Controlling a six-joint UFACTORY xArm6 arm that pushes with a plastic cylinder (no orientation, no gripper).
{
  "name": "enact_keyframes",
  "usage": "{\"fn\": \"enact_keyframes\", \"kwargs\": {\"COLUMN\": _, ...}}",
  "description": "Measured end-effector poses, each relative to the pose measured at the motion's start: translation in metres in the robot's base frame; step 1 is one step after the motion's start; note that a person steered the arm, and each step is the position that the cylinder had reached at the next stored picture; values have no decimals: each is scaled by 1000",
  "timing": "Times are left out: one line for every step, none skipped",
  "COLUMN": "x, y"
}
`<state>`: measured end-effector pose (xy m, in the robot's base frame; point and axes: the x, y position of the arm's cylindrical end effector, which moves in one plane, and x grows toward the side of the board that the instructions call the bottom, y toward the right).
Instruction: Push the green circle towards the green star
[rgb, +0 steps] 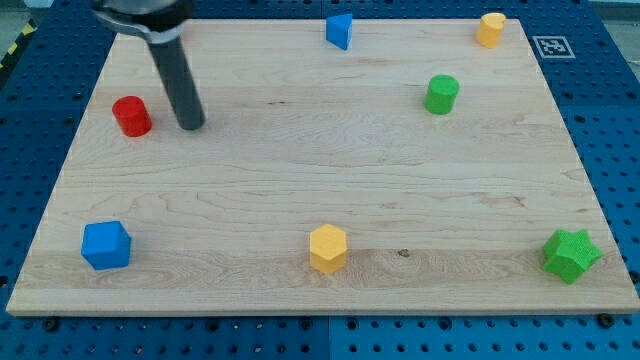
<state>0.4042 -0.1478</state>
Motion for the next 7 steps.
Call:
{"fn": "enact_keyframes", "kwargs": {"x": 25, "y": 2}}
{"fn": "enact_keyframes", "kwargs": {"x": 32, "y": -33}}
{"fn": "enact_keyframes", "kwargs": {"x": 32, "y": -48}}
{"fn": "enact_keyframes", "kwargs": {"x": 32, "y": -48}}
{"fn": "enact_keyframes", "kwargs": {"x": 32, "y": -48}}
{"fn": "enact_keyframes", "kwargs": {"x": 32, "y": -48}}
{"fn": "enact_keyframes", "kwargs": {"x": 32, "y": -48}}
